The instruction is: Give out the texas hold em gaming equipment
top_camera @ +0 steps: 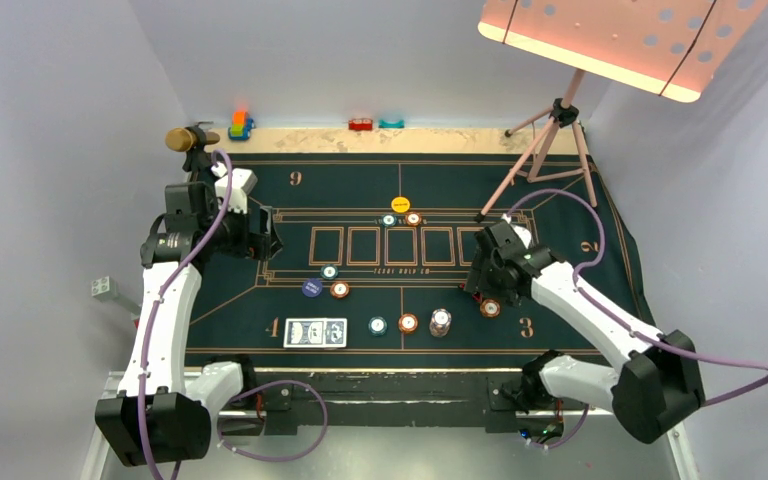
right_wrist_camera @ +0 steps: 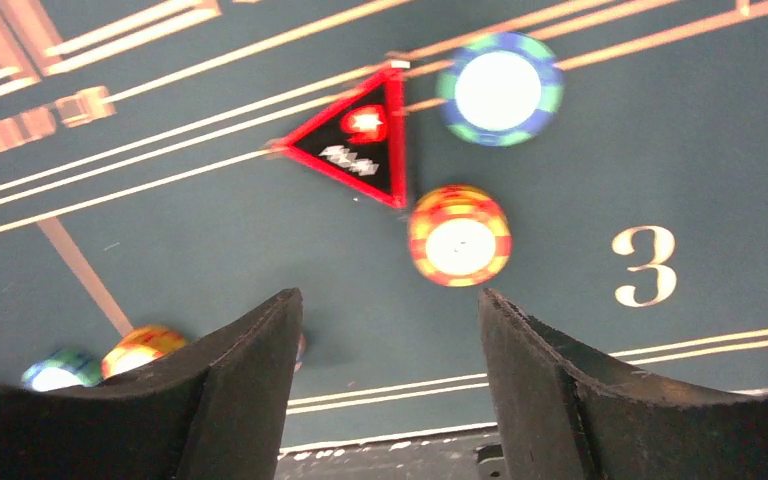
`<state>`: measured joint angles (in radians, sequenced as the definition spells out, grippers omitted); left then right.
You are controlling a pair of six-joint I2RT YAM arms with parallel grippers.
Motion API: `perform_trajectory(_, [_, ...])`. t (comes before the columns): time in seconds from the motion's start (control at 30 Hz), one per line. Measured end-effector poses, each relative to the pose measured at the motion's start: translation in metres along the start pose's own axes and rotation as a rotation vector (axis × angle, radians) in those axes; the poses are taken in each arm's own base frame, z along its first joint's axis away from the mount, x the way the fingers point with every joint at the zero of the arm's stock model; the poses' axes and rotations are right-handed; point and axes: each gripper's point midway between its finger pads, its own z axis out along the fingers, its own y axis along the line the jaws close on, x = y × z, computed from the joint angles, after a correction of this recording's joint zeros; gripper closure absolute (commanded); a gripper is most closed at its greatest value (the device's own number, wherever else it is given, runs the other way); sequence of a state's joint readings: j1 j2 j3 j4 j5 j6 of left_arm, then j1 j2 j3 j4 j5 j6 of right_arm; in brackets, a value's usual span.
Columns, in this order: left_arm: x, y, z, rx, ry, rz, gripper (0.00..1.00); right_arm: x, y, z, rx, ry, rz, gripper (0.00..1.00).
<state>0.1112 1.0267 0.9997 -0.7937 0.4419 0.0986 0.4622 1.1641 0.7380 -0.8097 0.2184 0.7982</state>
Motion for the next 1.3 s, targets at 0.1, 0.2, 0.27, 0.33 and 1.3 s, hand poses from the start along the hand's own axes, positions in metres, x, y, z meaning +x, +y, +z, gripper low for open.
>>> perform_trajectory(0.1, [0.000,0.000,0.000,0.000,0.000,0.000,0.00,-0.011,0.029,-0.025,-0.096,-0.058,-0.071,0.24])
perform_trajectory(0.2, [0.000,0.000,0.000,0.000,0.000,0.000,0.00,-0.008,0.059,-0.043,-0.164,-0.075,-0.165,0.17])
perform_trajectory(0.27, [0.000,0.000,0.000,0.000,0.000,0.000,0.00,0.003,0.077,-0.050,-0.177,-0.070,-0.248,0.14])
perform_trajectory(0.33, [0.000,0.000,0.000,0.000,0.000,0.000,0.00,0.016,0.091,-0.054,-0.179,-0.054,-0.325,0.12])
perform_trajectory(1.3, [0.000,0.000,0.000,0.000,0.000,0.000,0.00,0.068,0.092,-0.021,-0.108,0.050,-0.485,0.37])
